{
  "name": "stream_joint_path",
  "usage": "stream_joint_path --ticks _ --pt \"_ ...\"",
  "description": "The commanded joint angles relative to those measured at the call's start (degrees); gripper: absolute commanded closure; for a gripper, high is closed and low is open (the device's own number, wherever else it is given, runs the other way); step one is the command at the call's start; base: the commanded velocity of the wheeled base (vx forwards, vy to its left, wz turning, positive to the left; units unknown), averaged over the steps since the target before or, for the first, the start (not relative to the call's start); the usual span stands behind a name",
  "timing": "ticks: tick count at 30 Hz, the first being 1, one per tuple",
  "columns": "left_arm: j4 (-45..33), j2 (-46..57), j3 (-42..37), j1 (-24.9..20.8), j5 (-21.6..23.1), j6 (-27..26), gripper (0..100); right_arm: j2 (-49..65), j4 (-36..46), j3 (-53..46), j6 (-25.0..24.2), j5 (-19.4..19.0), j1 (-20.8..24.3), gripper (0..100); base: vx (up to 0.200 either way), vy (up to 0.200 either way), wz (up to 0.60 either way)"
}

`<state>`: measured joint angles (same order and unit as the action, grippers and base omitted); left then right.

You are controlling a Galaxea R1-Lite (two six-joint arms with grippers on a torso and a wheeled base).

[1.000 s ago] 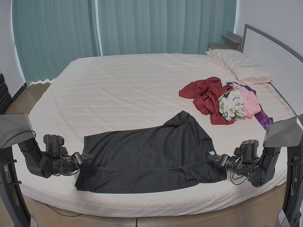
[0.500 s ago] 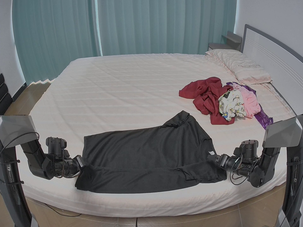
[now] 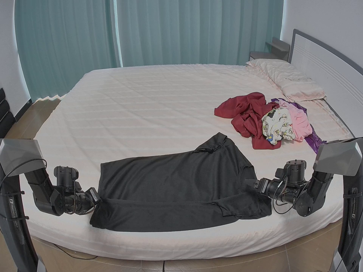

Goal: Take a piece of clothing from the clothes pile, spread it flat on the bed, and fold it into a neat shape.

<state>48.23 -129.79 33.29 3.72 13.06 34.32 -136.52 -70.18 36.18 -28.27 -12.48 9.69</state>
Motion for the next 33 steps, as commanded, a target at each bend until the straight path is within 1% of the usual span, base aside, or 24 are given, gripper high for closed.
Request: stream_joint_path --ticks 1,2,4,6,7,8,9,13,16,18,19,25,33 --pt "0.0 0.2 -0.4 0.2 0.0 0.0 100 -4.5 0.3 2.8 2.0 -0.7 0.1 0 0.000 0.000 0.00" --pt "0.0 0.2 -0.4 0.2 0.0 0.0 100 -4.5 0.3 2.8 2.0 -0.7 0.1 0 0.000 0.000 0.00" --pt "-0.1 0.1 -0.3 0.3 0.0 0.0 100 -6.7 0.0 3.4 3.7 -1.1 0.1 0 0.000 0.000 0.00" --pt "-0.1 0.1 -0.2 0.5 0.1 0.0 100 -6.9 -0.4 3.4 3.7 -2.5 0.1 0 0.000 0.000 0.00" --pt "-0.1 0.1 -0.2 0.5 0.1 0.0 100 -6.9 -0.4 3.4 3.7 -2.5 0.1 0 0.000 0.000 0.00" --pt "-0.1 0.1 -0.1 0.6 0.1 0.0 100 -6.9 -0.8 3.3 3.3 -4.4 -0.3 0 0.000 0.000 0.00" --pt "-0.1 0.1 -0.2 0.7 0.1 0.0 100 -7.0 -1.1 3.2 3.4 -4.9 -0.4 0 0.000 0.000 0.00" --pt "-0.1 0.1 -0.2 0.7 0.1 0.0 100 -7.4 -0.9 3.2 3.9 -5.1 -0.3 0 0.000 0.000 0.00" --pt "-0.1 0.1 -0.1 0.6 0.1 0.0 100 -8.0 -1.1 3.3 5.8 -5.0 0.2 0 0.000 0.000 0.00" --pt "-0.1 0.1 -0.2 0.7 0.1 0.0 100 -7.9 -1.0 3.3 6.1 -4.9 0.1 0 0.000 0.000 0.00" --pt "-0.1 0.1 -0.2 0.7 0.1 0.0 100 -8.0 -1.0 3.3 6.1 -4.9 0.0 100 0.000 0.000 0.00" --pt "-0.1 0.1 -0.3 0.6 0.1 0.0 100 -8.1 -1.6 4.0 6.0 -4.6 -0.6 100 0.000 0.000 0.00" --pt "-0.6 0.2 -0.4 1.6 -0.1 -0.1 100 -9.0 -7.2 3.7 5.5 -4.5 -0.9 100 0.000 0.000 0.00"
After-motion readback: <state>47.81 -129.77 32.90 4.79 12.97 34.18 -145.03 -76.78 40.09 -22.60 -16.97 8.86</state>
